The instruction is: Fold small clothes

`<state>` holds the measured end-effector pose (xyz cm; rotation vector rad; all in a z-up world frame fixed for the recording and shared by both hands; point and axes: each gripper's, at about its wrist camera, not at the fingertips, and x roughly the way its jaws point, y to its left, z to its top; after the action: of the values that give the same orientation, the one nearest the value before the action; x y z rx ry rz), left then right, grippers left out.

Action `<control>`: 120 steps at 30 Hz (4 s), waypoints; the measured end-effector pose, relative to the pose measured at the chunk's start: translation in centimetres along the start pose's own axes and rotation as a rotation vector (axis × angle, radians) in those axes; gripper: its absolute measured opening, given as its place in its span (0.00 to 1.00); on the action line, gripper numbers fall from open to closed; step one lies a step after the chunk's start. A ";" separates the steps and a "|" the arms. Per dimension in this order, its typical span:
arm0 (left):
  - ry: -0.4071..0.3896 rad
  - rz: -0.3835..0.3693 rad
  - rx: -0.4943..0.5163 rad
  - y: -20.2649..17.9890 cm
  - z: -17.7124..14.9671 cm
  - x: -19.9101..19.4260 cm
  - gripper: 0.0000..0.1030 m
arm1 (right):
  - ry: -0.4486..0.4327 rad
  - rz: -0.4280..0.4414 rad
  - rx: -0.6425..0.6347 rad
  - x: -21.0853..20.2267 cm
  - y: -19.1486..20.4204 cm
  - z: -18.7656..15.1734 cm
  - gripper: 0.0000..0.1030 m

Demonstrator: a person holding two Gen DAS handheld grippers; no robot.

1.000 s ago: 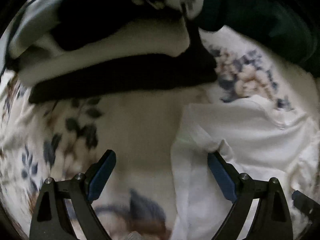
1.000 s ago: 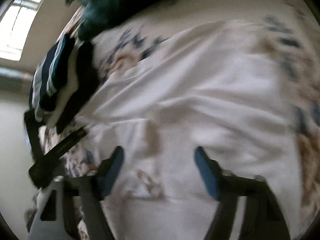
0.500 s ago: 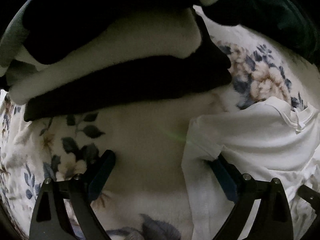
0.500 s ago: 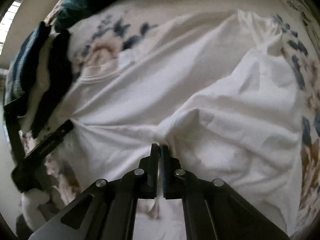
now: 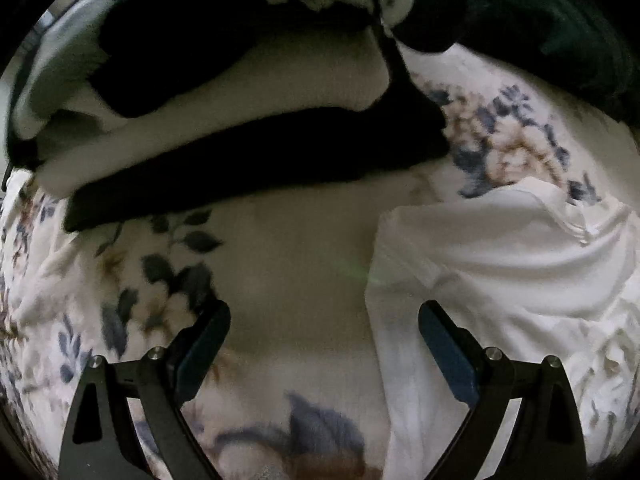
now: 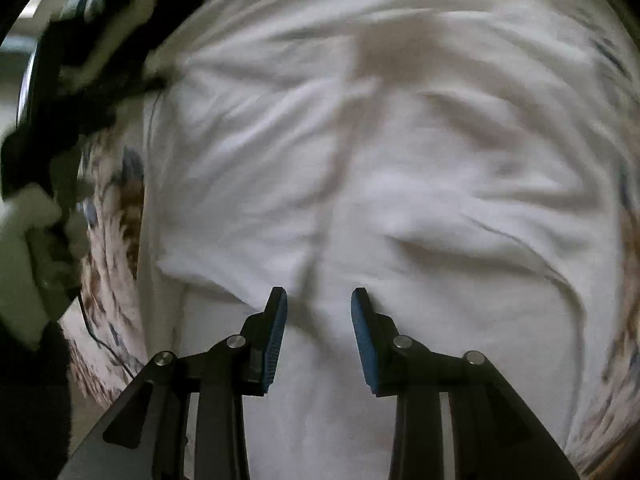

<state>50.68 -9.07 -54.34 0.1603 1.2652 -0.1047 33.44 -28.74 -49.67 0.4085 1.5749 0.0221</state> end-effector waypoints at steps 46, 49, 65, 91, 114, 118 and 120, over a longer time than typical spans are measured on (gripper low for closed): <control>0.065 -0.265 0.479 -17.9 0.9 -2.9 0.58 | -0.351 0.051 0.592 -1.0 -7.6 -5.6 0.21; 0.071 -0.271 0.459 -16.9 0.9 -2.6 0.58 | -0.378 0.096 0.590 -1.9 -7.4 -5.6 0.35; 0.041 -0.316 0.350 -12.8 1.2 -5.4 0.70 | -0.232 0.152 0.534 1.1 -6.1 -4.0 0.56; -0.070 0.062 -0.182 -8.7 -4.6 -11.7 1.00 | -0.083 0.147 0.148 -10.7 -19.5 -3.6 1.00; 0.212 -0.021 -0.093 -36.3 -36.0 -10.7 0.94 | 0.114 0.330 -0.039 -8.4 -26.5 2.4 1.00; 0.093 -0.037 -0.077 -36.1 -35.7 -11.6 0.47 | 0.061 0.380 -0.055 -5.4 -23.2 6.9 1.00; 0.053 -0.026 -0.069 -35.7 -35.2 -12.1 0.09 | 0.040 0.415 -0.033 -4.1 -22.0 8.9 1.00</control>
<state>8.00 -38.06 -55.29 0.0883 1.3224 -0.0795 36.70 -52.50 -52.00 0.7066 1.5031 0.3762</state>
